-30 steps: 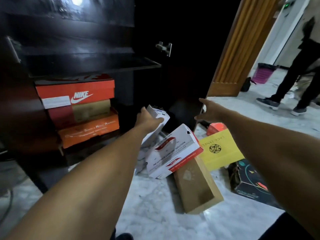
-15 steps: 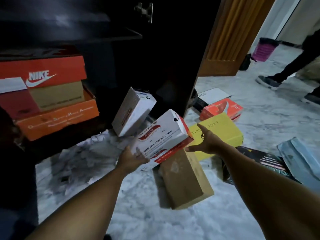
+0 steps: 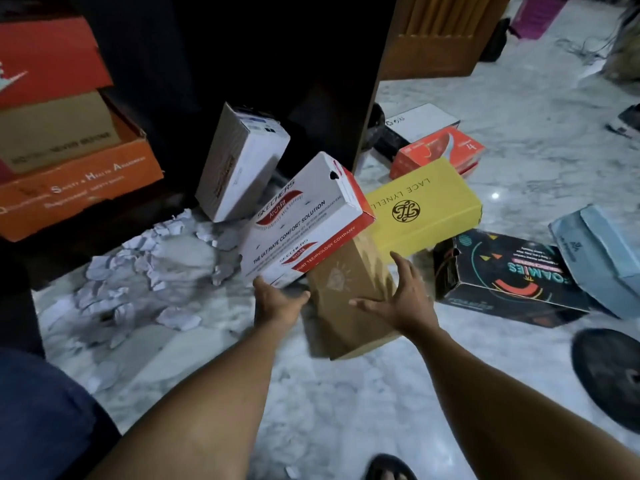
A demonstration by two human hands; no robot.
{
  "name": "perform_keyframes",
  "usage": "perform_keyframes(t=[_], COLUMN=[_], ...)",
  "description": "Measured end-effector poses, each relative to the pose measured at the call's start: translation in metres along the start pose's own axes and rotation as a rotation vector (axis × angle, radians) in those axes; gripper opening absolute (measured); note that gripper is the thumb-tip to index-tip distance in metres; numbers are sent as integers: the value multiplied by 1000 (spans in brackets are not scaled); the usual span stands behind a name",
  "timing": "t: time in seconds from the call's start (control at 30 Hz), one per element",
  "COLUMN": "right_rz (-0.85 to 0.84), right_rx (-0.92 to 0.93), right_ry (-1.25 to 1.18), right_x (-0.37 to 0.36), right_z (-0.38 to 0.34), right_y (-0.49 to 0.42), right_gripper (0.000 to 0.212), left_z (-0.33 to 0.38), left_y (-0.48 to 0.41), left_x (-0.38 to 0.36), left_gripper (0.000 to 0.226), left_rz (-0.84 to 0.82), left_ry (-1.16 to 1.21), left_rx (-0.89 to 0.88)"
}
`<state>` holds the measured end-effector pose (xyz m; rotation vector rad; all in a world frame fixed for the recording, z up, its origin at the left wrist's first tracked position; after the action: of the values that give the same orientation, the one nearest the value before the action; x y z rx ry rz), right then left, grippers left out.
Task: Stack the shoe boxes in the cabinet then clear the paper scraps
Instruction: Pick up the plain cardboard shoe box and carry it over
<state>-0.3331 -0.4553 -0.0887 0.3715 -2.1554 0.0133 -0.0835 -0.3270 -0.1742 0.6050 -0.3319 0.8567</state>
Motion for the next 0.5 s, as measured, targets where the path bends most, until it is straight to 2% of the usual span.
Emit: perform_keyframes(t=[0.03, 0.1, 0.17, 0.23, 0.33, 0.5], right_rz=[64, 141, 175, 191, 195, 123], right_rx=[-17, -63, -95, -97, -53, -38], right_ry=[27, 52, 37, -61, -215, -165], right_x=[-1, -10, -21, -28, -27, -7], right_z=[4, 12, 21, 30, 44, 73], right_y=[8, 24, 35, 40, 42, 36], right_gripper=[125, 113, 99, 82, 63, 57], left_z=[-1, -4, 3, 17, 48, 71], left_y=[0, 4, 15, 23, 25, 11], left_x=[-6, -29, -57, -74, -88, -91], left_gripper=[89, 84, 90, 93, 92, 100], left_rz=[-5, -123, -284, -355, -338, -263], left_ry=[-31, -105, -182, -250, -272, -334], left_rx=[-16, -67, -139, -211, -345, -425])
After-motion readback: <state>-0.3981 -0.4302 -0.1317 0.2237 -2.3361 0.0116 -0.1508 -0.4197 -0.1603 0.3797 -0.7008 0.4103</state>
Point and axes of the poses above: each hand's wrist, its own y-axis away from the middle knuckle, its own x-axis out of the back of the hand, z = x × y, the point moved 10 cm from there along -y, towards the middle knuckle, and after that the axes turned 4 degrees about z, right-handed, at the moved point
